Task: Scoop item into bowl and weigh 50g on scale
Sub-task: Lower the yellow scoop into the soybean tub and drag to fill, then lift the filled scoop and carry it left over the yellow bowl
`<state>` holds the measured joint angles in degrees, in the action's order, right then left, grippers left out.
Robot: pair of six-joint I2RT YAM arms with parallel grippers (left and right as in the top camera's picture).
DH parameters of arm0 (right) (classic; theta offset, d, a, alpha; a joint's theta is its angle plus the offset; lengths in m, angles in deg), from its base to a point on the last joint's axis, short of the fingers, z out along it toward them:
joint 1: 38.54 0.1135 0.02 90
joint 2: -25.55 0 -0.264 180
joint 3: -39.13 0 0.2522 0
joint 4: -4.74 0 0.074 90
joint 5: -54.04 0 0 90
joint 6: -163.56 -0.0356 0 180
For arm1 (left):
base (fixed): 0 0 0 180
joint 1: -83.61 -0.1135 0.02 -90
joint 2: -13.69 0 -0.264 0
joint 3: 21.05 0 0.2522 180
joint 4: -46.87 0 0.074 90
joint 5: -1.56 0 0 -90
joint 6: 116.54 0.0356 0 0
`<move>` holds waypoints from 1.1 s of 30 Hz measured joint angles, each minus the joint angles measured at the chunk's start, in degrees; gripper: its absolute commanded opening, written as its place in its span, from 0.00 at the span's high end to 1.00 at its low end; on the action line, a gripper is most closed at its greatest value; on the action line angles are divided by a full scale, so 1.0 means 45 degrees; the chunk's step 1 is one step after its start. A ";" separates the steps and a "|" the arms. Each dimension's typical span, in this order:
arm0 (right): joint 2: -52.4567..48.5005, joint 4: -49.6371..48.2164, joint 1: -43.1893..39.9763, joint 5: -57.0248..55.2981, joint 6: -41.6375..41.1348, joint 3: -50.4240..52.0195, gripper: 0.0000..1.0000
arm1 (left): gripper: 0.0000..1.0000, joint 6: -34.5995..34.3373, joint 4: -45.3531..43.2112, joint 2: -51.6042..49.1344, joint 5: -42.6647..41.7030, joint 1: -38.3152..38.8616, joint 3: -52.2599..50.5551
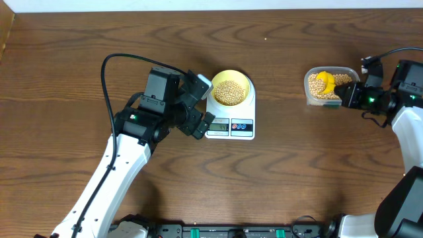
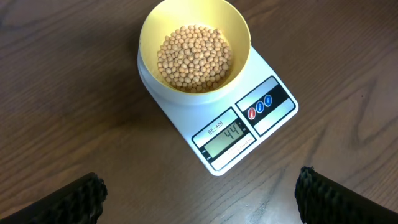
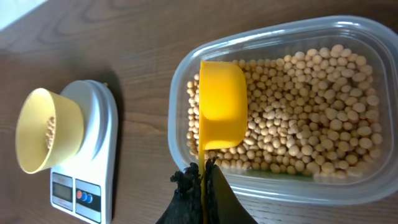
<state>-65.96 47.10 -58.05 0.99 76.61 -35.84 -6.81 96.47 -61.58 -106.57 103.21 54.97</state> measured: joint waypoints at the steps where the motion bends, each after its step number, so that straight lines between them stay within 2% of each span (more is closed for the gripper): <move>1: 0.0000 -0.0039 -0.0049 0.0170 -0.0024 0.0000 0.99 | 0.01 0.0000 0.0000 0.0000 0.0000 0.0000 0.0000; 20: 0.0000 -0.0724 -0.1107 0.2778 -0.0831 0.0024 0.99 | 0.01 0.0000 0.0000 0.0000 0.0000 0.0000 0.0000; 33: 0.0000 -0.2472 -0.0957 0.4396 -0.2331 0.0049 0.99 | 0.01 0.0000 0.0000 0.0000 0.0000 0.0000 0.0000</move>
<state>-65.96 35.97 -62.35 20.77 66.12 -35.62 -6.81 96.47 -61.58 -106.57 103.21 54.97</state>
